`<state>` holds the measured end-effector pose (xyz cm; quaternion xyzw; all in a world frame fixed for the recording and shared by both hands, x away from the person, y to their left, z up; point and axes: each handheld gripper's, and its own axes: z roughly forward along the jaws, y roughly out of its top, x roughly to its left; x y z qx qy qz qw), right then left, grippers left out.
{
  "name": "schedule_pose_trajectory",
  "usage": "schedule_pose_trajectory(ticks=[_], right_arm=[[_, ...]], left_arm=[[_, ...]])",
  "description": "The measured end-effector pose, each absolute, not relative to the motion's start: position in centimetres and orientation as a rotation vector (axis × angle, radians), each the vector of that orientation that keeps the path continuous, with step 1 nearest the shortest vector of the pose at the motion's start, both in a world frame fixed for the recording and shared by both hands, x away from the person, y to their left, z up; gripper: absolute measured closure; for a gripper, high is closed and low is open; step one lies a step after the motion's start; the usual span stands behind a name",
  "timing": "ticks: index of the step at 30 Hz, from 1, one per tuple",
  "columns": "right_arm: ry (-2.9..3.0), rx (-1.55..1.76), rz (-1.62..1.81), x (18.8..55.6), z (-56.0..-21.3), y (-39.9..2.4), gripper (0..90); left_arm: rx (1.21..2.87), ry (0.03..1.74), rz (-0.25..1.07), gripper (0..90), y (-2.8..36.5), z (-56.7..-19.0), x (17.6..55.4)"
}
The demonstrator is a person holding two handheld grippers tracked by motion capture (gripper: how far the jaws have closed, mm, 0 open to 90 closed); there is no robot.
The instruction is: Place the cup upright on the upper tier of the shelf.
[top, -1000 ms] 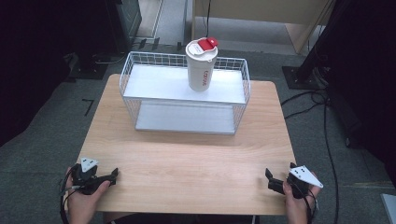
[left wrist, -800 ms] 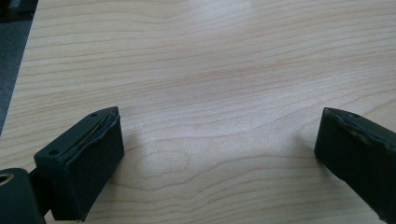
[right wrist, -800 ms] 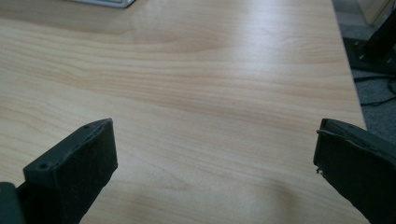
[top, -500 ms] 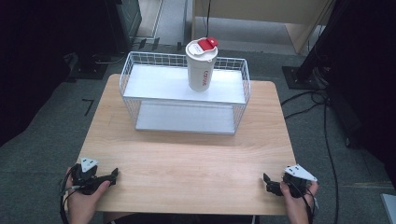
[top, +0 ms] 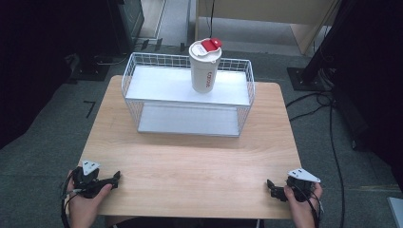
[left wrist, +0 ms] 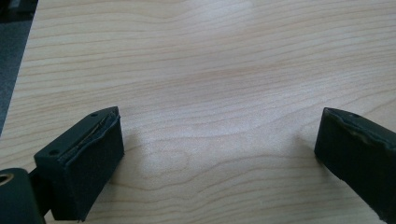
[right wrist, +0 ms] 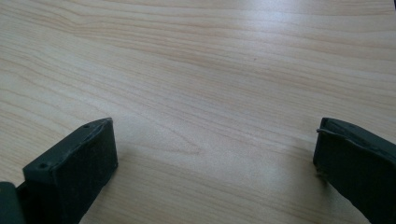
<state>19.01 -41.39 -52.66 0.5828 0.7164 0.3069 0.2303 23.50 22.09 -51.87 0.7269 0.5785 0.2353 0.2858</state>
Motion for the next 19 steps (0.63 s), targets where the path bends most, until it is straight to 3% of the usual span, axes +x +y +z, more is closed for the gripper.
schedule_pose_trajectory(ticks=[19], right_arm=[[1.872, 1.688, 0.803, 19.02, -52.66, -41.5, 0.0]], left_arm=[[1.943, 1.547, 0.629, 1.6, 22.09, -51.87, 23.51]])
